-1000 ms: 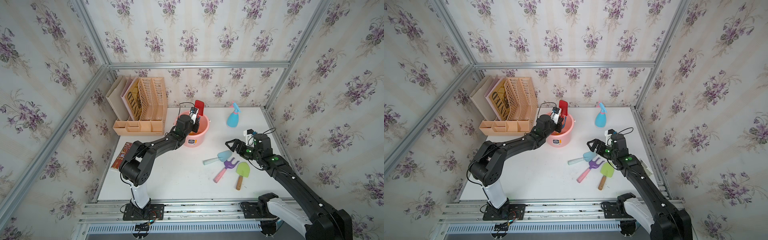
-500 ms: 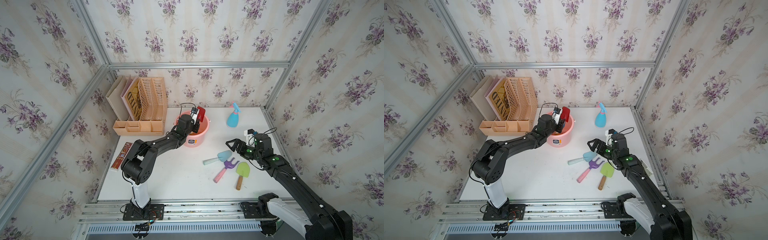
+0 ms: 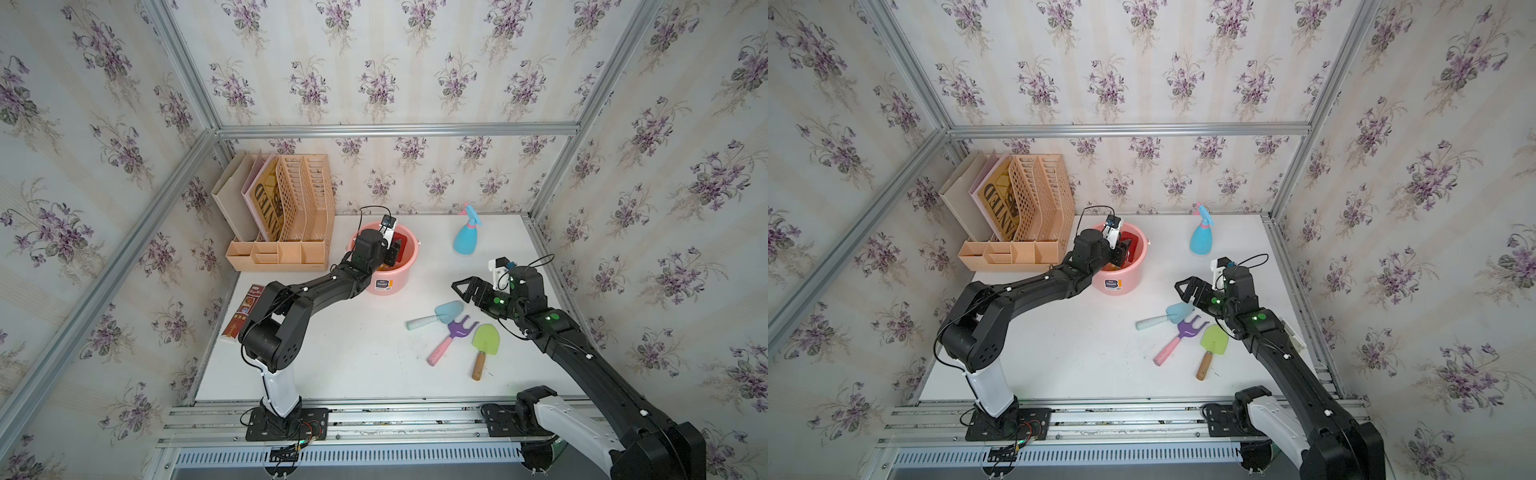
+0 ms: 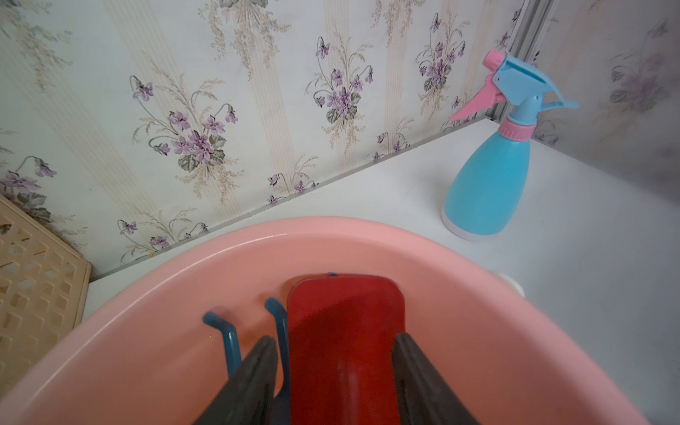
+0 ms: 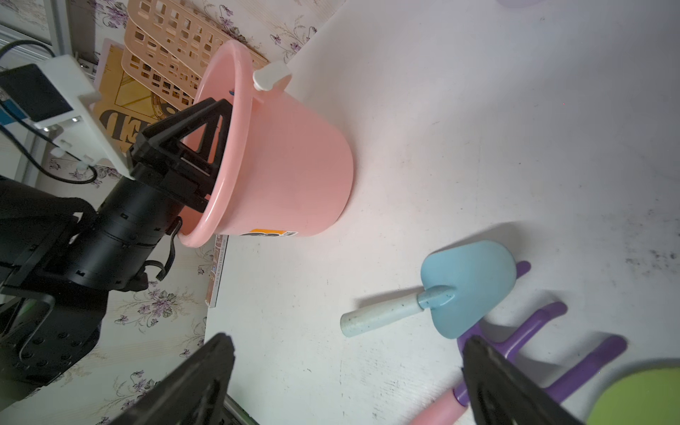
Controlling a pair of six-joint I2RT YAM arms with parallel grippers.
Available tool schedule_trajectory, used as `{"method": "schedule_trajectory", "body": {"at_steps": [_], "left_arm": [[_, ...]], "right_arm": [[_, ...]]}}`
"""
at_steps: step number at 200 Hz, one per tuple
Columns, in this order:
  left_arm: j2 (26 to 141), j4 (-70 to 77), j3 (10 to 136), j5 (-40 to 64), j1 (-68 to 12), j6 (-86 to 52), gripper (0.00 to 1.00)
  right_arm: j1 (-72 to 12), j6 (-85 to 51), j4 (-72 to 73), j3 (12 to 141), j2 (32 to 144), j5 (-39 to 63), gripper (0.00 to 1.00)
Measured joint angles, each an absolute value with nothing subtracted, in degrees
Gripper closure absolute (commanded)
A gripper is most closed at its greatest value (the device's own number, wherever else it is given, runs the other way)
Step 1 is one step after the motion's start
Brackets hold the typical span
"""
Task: Organize the gardening tools
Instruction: Place the gardening tool in the container, then pick up the gardening tool from the center of the board.
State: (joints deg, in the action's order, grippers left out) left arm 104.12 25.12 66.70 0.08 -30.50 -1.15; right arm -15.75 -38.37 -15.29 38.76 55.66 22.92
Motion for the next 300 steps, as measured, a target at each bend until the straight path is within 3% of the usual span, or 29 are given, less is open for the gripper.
{"method": "schedule_trajectory", "body": {"at_steps": [58, 118, 196, 300], "left_arm": [[96.12, 27.73, 64.73, -1.61, -34.26, 4.1, 0.2], [85.84, 23.53, 63.2, -2.11, -38.33, 5.76, 0.17], [69.89, 7.35, 54.94, 11.07, -38.87, -3.86, 0.16], [59.51, -1.45, 42.59, 18.41, -38.68, -9.58, 0.16]], "right_arm": [[-15.73, -36.1, -23.46, 39.35, 54.68, 19.2, 0.0], [-19.09, -36.51, -37.56, 37.76, 49.71, 12.84, 0.04], [-26.28, -43.81, -49.63, 33.43, 46.87, 2.83, 0.07], [-27.31, -49.19, -44.25, 27.22, 53.08, 4.19, 0.31]]}}
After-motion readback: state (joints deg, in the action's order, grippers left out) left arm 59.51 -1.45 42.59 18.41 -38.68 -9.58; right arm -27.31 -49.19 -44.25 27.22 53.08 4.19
